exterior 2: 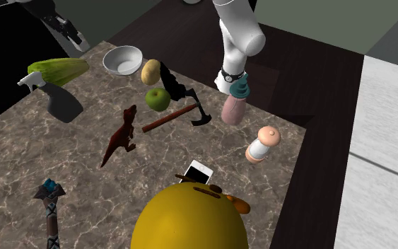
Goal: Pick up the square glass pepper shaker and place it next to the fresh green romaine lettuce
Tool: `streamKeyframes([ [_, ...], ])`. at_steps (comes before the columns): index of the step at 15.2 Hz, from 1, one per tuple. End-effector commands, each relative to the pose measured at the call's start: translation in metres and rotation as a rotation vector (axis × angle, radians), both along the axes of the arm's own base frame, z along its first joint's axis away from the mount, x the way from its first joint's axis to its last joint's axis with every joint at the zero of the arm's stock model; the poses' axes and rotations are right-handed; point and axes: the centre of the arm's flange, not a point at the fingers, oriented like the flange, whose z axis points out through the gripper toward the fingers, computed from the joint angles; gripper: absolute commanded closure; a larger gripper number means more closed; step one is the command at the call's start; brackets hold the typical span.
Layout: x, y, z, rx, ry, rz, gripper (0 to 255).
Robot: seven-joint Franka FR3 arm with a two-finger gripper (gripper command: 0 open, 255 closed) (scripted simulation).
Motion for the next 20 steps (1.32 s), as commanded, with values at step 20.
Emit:
streamKeyframes([
  [20,-0.022,-0.044,-0.088,0.0,0.0,0.002,255],
])
